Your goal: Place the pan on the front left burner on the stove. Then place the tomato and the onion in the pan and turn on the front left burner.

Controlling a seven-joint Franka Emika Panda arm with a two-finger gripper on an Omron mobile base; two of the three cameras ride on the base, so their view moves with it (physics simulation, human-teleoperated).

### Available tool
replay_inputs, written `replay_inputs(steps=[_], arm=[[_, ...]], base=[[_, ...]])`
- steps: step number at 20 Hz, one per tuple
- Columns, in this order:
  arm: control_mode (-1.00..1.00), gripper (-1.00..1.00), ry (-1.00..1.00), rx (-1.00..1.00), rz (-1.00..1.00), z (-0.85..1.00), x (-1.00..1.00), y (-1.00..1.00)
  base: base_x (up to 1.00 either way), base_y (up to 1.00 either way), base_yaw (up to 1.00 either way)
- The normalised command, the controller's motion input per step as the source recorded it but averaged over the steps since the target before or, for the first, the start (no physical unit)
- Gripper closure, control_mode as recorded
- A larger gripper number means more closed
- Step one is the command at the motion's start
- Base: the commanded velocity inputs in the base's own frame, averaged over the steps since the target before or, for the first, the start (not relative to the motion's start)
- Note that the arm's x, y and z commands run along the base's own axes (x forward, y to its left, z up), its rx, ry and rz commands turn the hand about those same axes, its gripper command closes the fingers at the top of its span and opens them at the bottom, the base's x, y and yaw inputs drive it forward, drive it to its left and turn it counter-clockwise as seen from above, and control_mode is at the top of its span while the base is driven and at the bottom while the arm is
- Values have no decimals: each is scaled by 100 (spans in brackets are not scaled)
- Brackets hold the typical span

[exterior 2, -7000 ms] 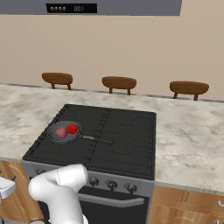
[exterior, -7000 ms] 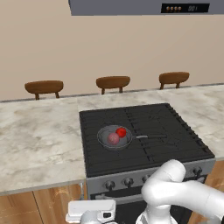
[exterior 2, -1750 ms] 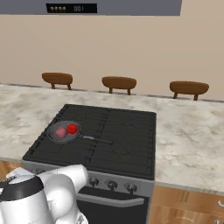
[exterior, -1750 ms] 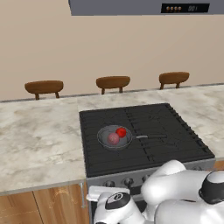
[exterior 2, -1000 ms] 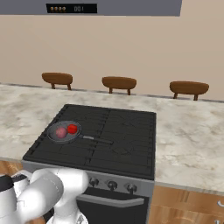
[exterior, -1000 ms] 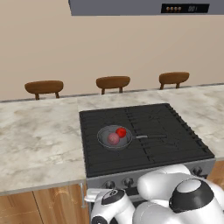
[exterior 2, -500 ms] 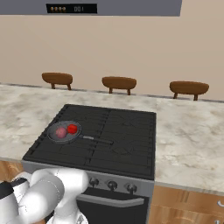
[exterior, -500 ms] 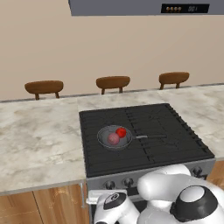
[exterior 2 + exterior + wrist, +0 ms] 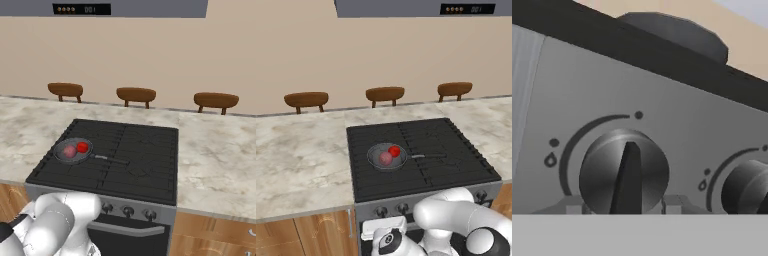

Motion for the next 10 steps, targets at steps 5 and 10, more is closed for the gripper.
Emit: replay_inputs(steps=[5,10], arm=[[-100,100,-20,-36,9,48,14,0],[-100,100,-17,-39,9,47,9,0]], base=[[0,0,0],[0,0,0]])
